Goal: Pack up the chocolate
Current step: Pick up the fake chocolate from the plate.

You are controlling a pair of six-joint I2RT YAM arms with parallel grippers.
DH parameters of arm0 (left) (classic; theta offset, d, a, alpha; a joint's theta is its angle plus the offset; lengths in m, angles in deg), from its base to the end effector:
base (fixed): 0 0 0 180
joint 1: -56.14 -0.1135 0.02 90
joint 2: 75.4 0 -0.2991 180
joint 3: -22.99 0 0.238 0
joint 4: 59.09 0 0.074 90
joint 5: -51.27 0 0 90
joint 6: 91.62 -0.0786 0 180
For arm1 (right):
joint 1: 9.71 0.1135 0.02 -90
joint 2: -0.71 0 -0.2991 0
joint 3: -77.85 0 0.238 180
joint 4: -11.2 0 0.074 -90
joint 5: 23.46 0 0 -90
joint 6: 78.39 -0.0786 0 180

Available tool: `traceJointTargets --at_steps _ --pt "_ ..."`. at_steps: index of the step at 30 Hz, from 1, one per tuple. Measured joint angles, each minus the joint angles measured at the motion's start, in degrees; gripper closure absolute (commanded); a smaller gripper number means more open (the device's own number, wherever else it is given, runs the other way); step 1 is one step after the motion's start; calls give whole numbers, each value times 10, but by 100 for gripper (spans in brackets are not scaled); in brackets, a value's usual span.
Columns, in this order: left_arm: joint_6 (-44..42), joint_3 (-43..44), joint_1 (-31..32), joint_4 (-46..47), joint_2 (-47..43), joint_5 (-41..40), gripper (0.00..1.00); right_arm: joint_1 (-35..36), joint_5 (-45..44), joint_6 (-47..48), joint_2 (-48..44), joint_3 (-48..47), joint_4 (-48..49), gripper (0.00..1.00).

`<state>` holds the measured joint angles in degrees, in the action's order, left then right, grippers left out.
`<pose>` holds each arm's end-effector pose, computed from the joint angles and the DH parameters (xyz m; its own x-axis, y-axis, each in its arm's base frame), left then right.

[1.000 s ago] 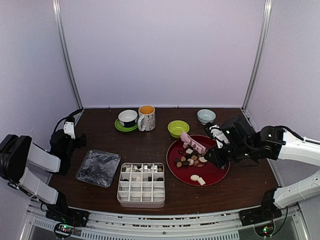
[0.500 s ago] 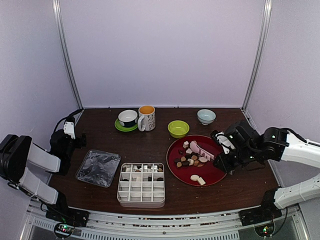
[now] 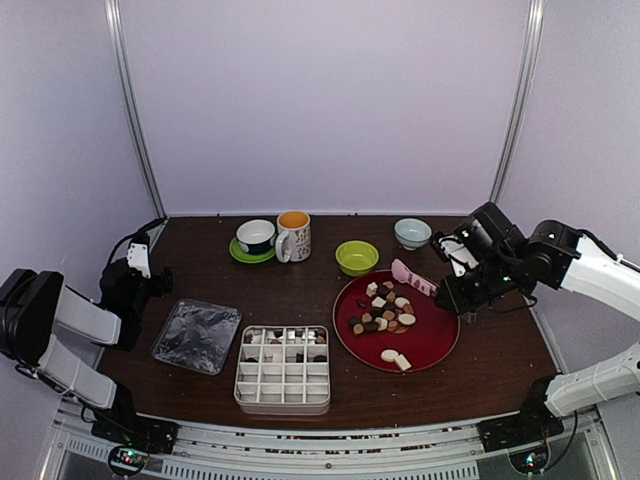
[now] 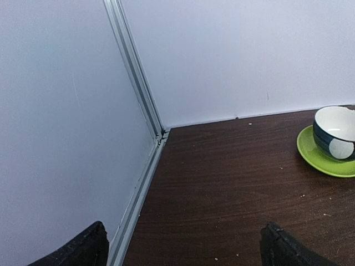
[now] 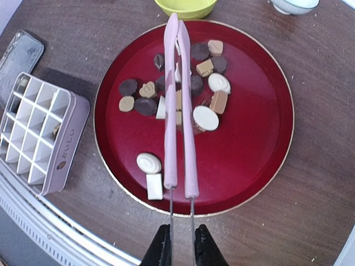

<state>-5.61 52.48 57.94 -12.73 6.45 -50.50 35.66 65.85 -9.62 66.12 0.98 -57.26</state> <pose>0.2734 0.0074 0.2053 -0.1162 0.0718 -0.9906 -0.1643 0.9822 0.0905 0.1495 0.1501 0.3048 -0.8052 -0.3003 -0.5113 -0.4457 0.8753 0.1878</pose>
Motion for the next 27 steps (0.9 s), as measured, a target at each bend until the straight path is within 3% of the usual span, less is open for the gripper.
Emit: traceJointTargets --at_steps 6,15,21,27 --pt "0 0 0 0 0 0 2 0 85 -45 -13 -45 -105 82" --pt "0 0 0 0 0 0 2 0 183 -118 12 -58 -156 82" --pt "0 0 0 0 0 0 2 0 209 -85 90 -90 -214 82" --pt "0 0 0 0 0 0 2 0 212 -49 102 -93 -258 81"
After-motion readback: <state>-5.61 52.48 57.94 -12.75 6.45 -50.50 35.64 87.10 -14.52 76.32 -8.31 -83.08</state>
